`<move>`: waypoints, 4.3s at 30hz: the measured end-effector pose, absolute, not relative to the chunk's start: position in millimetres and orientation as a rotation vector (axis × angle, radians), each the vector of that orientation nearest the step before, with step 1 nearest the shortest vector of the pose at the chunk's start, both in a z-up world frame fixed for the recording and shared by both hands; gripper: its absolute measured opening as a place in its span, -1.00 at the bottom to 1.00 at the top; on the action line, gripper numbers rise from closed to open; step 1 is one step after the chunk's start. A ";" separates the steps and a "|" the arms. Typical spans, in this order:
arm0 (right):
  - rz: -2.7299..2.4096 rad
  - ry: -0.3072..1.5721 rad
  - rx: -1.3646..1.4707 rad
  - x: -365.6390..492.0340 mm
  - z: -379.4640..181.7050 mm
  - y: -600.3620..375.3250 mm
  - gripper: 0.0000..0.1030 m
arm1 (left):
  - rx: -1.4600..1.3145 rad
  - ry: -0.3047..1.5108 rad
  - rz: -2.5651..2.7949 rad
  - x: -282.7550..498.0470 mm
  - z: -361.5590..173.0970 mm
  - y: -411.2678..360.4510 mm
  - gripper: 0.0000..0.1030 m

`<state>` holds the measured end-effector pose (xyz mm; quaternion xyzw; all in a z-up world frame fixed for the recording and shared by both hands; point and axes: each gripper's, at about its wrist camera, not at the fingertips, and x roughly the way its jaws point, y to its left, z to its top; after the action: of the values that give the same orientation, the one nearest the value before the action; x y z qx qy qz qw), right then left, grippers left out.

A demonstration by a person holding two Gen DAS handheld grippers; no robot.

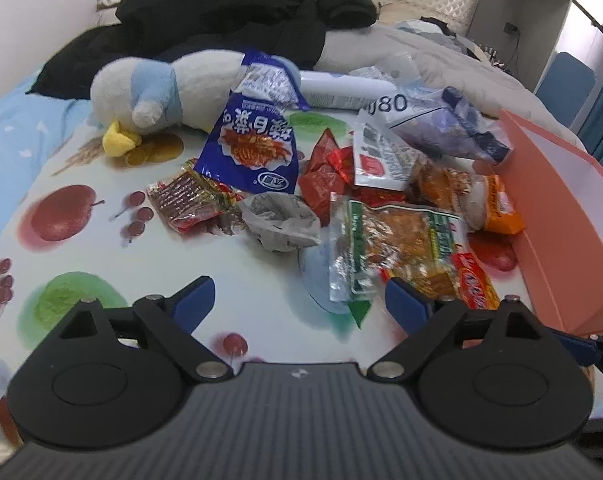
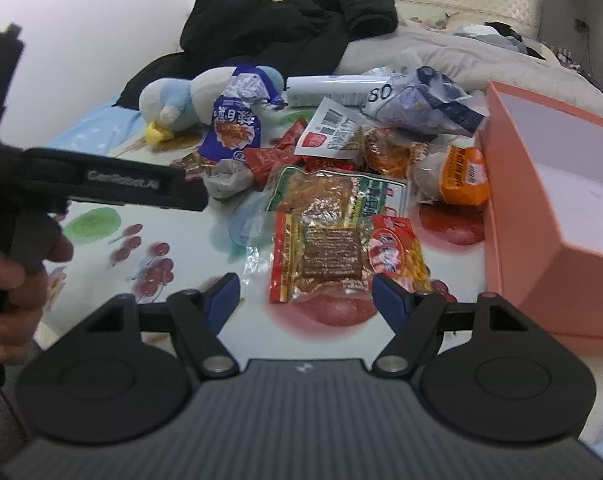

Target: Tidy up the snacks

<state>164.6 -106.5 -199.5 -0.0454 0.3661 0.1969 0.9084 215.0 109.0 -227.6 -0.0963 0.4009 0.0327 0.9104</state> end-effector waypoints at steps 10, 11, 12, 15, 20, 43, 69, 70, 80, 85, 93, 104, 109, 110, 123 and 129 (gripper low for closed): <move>0.476 0.806 -0.188 196.8 -234.6 -66.4 0.43 | -0.156 0.833 0.068 275.3 -255.9 127.3 0.83; 0.475 0.797 -0.207 199.5 -237.2 -62.4 0.43 | -0.150 0.832 0.067 279.6 -257.4 127.9 0.83; 0.482 0.790 -0.226 202.5 -239.6 -58.3 0.42 | -0.150 0.830 0.060 284.0 -259.1 129.1 0.83; 0.503 0.779 -0.238 212.3 -241.1 -53.4 0.42 | -0.165 0.825 0.046 295.9 -263.5 133.5 0.83; 0.527 0.767 -0.311 225.9 -248.8 -39.9 0.30 | -0.155 0.830 0.026 313.2 -270.6 132.4 0.79; 0.496 0.740 -0.423 171.8 -226.1 -51.0 -0.76 | -0.144 0.874 0.017 242.3 -261.4 101.7 0.35; 0.442 0.852 -0.157 105.0 -227.0 -140.4 0.57 | -0.227 0.863 0.005 152.9 -246.3 67.6 0.59; 0.431 0.859 -0.129 103.8 -226.6 -142.3 0.58 | -0.226 0.864 0.007 152.2 -246.8 68.0 0.60; 0.194 0.823 0.111 119.9 -222.9 -146.7 0.60 | -0.298 0.825 0.027 146.5 -245.9 87.1 0.58; 0.025 0.906 0.110 141.3 -248.0 -145.0 0.60 | -0.317 0.821 0.021 147.4 -249.9 90.5 0.57; 0.052 0.892 -0.013 145.7 -264.3 -123.5 0.75 | -0.321 0.834 0.016 150.6 -258.2 92.1 0.57; 0.209 0.831 -0.133 143.0 -264.5 -106.8 0.19 | -0.286 0.849 0.014 158.6 -264.8 87.9 0.57; 0.228 0.818 -0.141 144.2 -262.4 -107.7 0.06 | -0.260 0.865 0.017 166.0 -271.9 82.5 0.50; 0.232 0.820 -0.134 144.6 -260.9 -109.4 0.06 | -0.252 0.872 0.009 167.2 -274.7 80.4 0.45; 0.220 0.850 -0.066 137.3 -249.7 -137.3 -0.37 | -0.245 0.869 -0.007 151.6 -260.3 66.0 0.22; 0.206 0.876 -0.005 139.3 -249.2 -156.1 -0.42 | -0.278 0.867 -0.041 143.1 -254.1 59.6 0.22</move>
<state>139.3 -156.1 -249.2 -0.0025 0.4231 0.0995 0.9006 143.1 59.6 -254.1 -0.1345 0.4186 -0.0200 0.8979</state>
